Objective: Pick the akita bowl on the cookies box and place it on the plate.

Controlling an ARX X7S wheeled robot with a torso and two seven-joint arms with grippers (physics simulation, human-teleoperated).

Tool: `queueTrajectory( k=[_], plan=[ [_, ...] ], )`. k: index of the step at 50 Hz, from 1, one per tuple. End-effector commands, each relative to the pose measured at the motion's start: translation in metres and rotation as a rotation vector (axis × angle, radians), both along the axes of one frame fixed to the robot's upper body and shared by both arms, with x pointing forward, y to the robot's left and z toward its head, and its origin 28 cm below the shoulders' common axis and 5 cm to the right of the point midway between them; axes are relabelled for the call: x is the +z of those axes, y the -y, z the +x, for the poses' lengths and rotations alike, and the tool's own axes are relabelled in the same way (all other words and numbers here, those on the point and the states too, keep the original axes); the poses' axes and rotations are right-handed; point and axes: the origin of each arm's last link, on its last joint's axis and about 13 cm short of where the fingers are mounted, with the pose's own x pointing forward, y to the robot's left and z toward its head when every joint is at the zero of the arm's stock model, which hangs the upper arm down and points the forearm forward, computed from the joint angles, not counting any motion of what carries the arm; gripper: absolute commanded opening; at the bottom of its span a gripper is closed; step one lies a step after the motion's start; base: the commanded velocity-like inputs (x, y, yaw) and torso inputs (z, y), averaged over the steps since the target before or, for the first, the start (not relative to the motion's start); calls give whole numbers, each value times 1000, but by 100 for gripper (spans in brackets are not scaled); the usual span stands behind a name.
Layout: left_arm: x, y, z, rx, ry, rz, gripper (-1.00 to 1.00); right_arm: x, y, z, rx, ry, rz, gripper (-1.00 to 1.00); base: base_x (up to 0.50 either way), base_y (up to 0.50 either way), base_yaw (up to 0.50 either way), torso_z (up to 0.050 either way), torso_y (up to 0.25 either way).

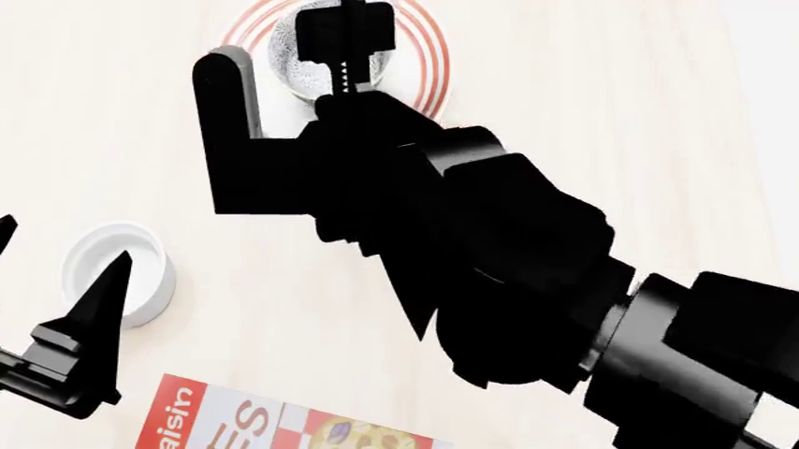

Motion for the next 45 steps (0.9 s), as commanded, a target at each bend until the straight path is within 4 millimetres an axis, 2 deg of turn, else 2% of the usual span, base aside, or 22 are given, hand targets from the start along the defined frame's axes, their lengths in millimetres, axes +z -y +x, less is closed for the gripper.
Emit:
queueTrajectory(
  k=[1,5,9,11,14,20,22,27,31,39,45],
  plan=[
    [9,-3,-6,64,38,-31,100,11,32,-76,95,78,88,100,0,0,0,0,0],
    [17,-5,-12,130,110,-57,100,9,46,-110,130,148,224,100,0,0,0,0,0],
    [23,-5,-19,186,157,-81,100,7,57,-129,106,220,354,100,0,0,0,0,0],
    [27,-5,-23,202,169,-105,100,2,63,-137,93,201,410,100,0,0,0,0,0],
    [31,-6,-28,254,221,-133,100,-4,72,-154,77,289,530,100,0,0,0,0,0],
    [31,-4,-38,240,249,-155,100,-22,84,-186,74,384,734,100,0,0,0,0,0],
    [30,-4,-41,233,266,-160,100,-27,85,-193,77,388,776,100,0,0,0,0,0],
    [22,-1,-48,261,302,-185,100,-56,91,-209,36,410,964,100,0,0,0,0,0],
    [17,-2,-50,340,355,-245,100,-73,93,-225,24,436,1124,100,0,0,0,0,0],
    [16,1,-59,399,497,-323,100,-82,93,-245,92,557,1280,100,0,0,0,0,0],
    [27,-1,-66,451,612,-444,100,-80,98,-259,148,646,1380,100,0,0,0,0,0]
  ],
)
